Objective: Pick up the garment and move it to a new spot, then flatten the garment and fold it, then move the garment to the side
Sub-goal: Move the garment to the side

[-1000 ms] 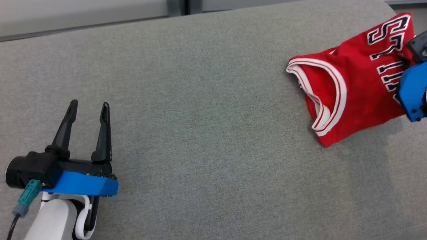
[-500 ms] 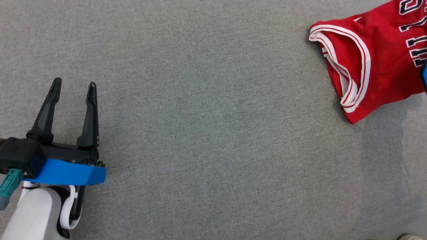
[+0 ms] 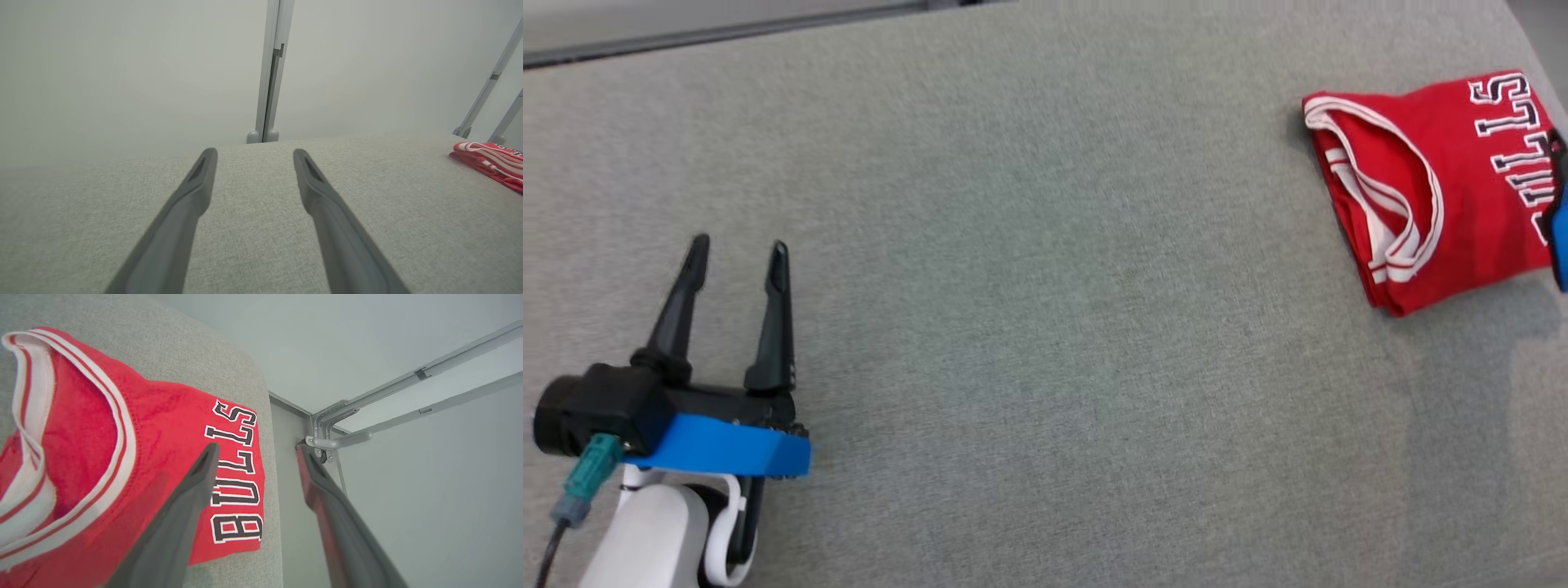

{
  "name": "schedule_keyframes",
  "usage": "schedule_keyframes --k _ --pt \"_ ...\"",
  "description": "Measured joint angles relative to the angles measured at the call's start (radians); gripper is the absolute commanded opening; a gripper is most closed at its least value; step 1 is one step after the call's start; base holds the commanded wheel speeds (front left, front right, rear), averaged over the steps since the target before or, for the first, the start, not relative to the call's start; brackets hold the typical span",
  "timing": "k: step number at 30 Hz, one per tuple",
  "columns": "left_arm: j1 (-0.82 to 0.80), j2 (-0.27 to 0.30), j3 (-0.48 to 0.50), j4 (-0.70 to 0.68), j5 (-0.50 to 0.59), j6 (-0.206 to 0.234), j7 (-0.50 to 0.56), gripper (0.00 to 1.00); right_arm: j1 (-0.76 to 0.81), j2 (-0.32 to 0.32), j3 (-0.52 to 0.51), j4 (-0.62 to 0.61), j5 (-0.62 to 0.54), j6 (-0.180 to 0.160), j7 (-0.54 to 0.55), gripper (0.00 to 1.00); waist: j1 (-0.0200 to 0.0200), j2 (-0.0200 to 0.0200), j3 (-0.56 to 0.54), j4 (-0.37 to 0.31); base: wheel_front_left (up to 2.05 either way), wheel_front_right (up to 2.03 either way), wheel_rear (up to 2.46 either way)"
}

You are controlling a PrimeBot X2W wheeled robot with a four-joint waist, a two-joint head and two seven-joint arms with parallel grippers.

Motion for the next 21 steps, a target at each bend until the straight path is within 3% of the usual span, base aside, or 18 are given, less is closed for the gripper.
schedule_keyframes --k 5,11,21 --pt "0.046 -0.029 -0.01 0.035 -0.008 0.001 -0.014 1.0 0.131 0.066 -0.112 -0.072 0.039 0.0 -0.052 1.0 -0.0002 0.0 -0.078 0.033 0.0 0.0 0.0" --pt "0.111 -0.048 -0.004 0.095 -0.017 0.002 -0.027 1.0 0.353 0.176 -0.195 -0.262 0.098 0.0 -0.14 1.0 -0.0003 0.0 -0.18 0.078 0.0 0.0 0.0" --pt "0.213 -0.082 0.0 0.159 -0.015 0.01 -0.032 1.0 0.653 0.319 -0.186 -0.571 0.17 0.0 -0.18 1.0 -0.0004 0.0 -0.327 0.156 0.0 0.0 0.0"
